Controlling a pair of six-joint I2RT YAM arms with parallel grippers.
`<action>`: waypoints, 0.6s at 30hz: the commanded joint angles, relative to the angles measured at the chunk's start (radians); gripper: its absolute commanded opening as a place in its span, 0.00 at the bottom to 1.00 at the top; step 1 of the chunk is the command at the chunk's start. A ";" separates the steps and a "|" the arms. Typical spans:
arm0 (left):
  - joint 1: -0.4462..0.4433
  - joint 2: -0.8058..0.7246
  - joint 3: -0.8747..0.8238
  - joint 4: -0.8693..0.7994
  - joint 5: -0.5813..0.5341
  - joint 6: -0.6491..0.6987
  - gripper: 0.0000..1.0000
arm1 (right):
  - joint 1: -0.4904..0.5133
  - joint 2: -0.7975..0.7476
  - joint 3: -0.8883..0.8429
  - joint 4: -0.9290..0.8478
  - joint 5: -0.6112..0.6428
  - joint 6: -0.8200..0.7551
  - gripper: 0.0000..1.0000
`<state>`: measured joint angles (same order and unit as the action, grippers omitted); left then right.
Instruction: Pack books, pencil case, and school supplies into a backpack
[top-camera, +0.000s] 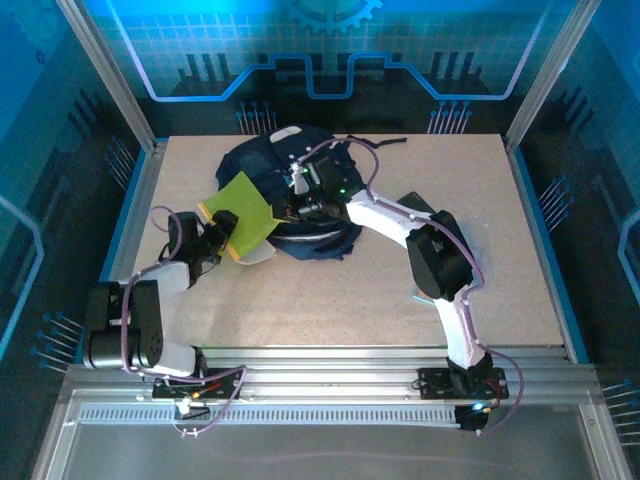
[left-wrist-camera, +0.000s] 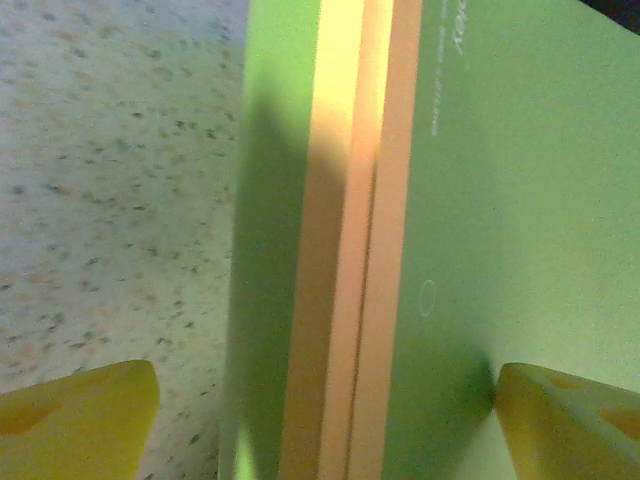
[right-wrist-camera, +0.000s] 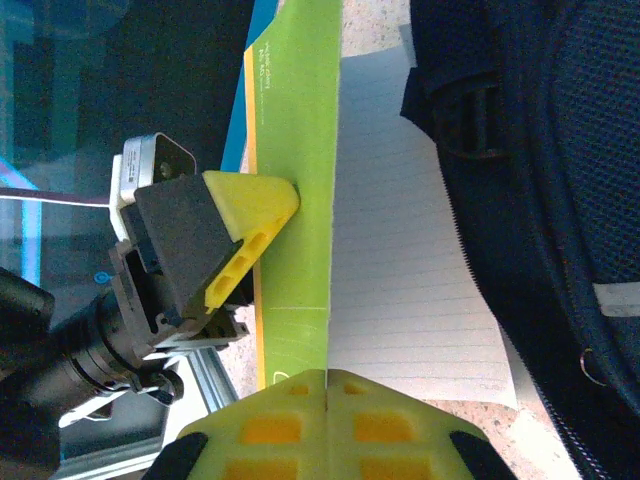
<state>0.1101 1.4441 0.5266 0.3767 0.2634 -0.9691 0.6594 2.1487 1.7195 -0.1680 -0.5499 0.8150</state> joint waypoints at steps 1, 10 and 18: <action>-0.025 0.030 -0.032 0.165 0.031 -0.051 0.73 | -0.016 -0.064 -0.030 0.089 -0.022 0.028 0.00; -0.026 -0.073 -0.002 0.055 -0.003 -0.088 0.00 | -0.021 -0.088 -0.073 0.111 -0.004 0.033 0.01; -0.034 -0.311 0.133 -0.305 -0.109 -0.010 0.00 | -0.021 -0.169 -0.123 0.087 0.035 0.013 0.66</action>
<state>0.0822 1.2022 0.5800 0.1898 0.2073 -1.0283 0.6472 2.0583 1.6188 -0.0967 -0.5304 0.8425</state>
